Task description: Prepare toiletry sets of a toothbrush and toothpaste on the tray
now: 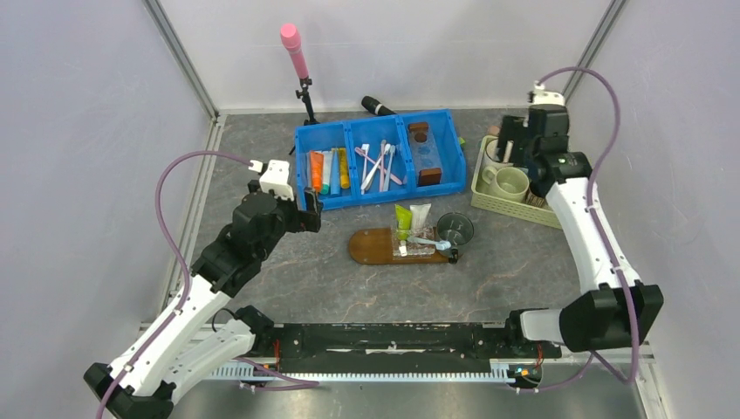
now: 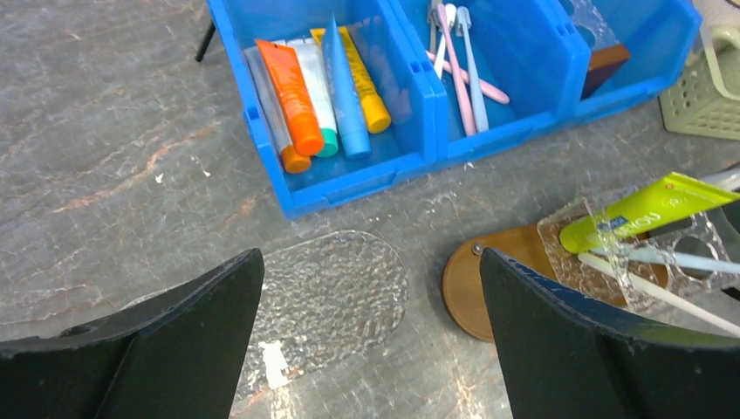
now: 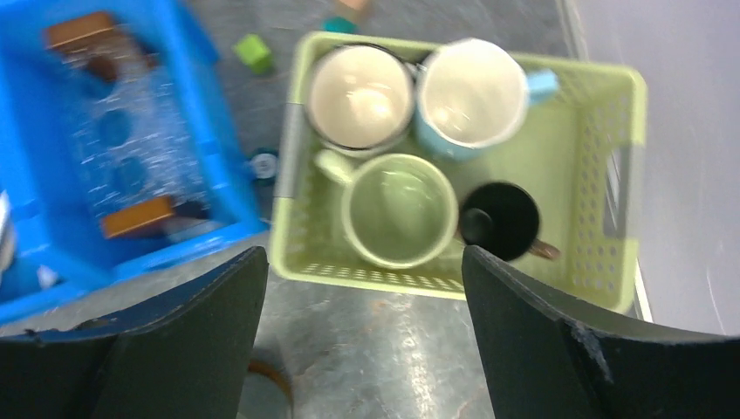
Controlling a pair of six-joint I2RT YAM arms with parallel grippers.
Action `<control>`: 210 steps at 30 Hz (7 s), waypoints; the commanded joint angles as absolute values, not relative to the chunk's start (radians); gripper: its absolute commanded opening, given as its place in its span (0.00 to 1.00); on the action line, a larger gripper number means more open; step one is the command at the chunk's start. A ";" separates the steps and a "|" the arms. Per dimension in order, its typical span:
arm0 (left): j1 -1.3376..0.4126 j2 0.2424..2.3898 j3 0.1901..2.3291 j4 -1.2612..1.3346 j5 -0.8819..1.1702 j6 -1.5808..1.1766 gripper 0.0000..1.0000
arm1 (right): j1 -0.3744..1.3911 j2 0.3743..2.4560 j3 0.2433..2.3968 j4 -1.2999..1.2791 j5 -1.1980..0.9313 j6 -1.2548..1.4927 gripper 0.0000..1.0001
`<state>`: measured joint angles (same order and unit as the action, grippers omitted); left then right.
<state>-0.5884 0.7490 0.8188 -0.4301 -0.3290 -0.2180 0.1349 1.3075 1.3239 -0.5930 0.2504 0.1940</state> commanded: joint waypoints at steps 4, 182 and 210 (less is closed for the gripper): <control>-0.586 0.698 0.774 -0.439 -0.256 -0.253 1.00 | -0.124 1.374 1.265 -0.603 0.236 0.276 0.82; -0.633 1.511 1.264 -0.617 0.302 0.232 0.02 | 1.092 0.703 1.054 -0.644 1.241 0.402 0.98; -0.712 1.682 1.235 -0.507 0.246 0.273 0.07 | 1.092 0.718 1.029 -0.565 1.309 0.287 0.98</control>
